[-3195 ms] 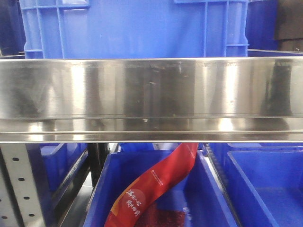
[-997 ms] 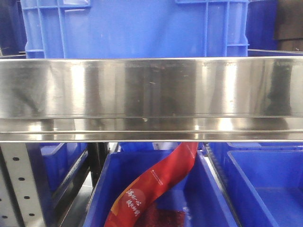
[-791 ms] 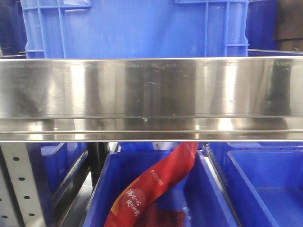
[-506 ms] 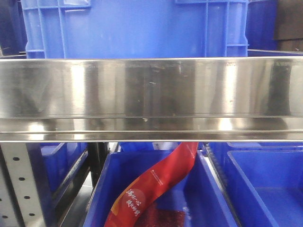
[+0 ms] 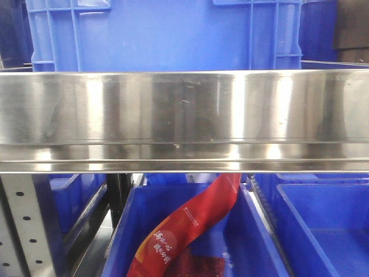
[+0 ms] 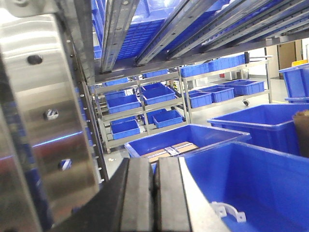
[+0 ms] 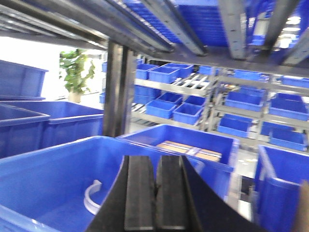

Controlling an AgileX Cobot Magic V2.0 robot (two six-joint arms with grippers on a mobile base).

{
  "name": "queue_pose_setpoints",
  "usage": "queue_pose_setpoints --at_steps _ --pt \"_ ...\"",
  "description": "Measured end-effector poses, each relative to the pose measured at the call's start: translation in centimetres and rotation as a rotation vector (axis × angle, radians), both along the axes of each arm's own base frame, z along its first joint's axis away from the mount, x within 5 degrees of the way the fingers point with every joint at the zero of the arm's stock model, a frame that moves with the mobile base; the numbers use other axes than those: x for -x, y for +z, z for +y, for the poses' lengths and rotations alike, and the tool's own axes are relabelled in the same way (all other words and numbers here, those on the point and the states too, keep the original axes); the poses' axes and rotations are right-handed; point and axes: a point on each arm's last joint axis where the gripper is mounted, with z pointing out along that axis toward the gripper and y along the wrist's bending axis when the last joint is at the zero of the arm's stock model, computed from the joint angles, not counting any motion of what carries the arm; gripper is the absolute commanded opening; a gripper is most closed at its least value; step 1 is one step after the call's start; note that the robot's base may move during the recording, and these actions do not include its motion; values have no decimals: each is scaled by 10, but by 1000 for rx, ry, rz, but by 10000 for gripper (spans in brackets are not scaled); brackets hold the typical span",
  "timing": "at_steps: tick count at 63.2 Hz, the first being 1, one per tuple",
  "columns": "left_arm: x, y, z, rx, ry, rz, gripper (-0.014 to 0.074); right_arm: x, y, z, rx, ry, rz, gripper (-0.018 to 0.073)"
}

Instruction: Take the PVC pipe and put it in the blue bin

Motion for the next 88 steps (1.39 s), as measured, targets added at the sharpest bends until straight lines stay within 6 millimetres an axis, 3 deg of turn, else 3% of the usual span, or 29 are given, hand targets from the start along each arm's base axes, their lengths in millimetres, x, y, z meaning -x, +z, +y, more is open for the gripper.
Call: queue_pose_setpoints --at_steps 20,48,74,88 --pt "30 -45 10 -22 7 59 -111 29 -30 -15 9 -67 26 -161" --pt "58 -90 20 10 11 134 -111 61 -75 -21 -19 -75 56 -161" --pt "74 -126 26 -3 22 190 -111 71 -105 -21 -9 -57 125 -161" --pt "77 -148 28 -22 31 260 -111 70 -111 -19 3 -42 171 -161"
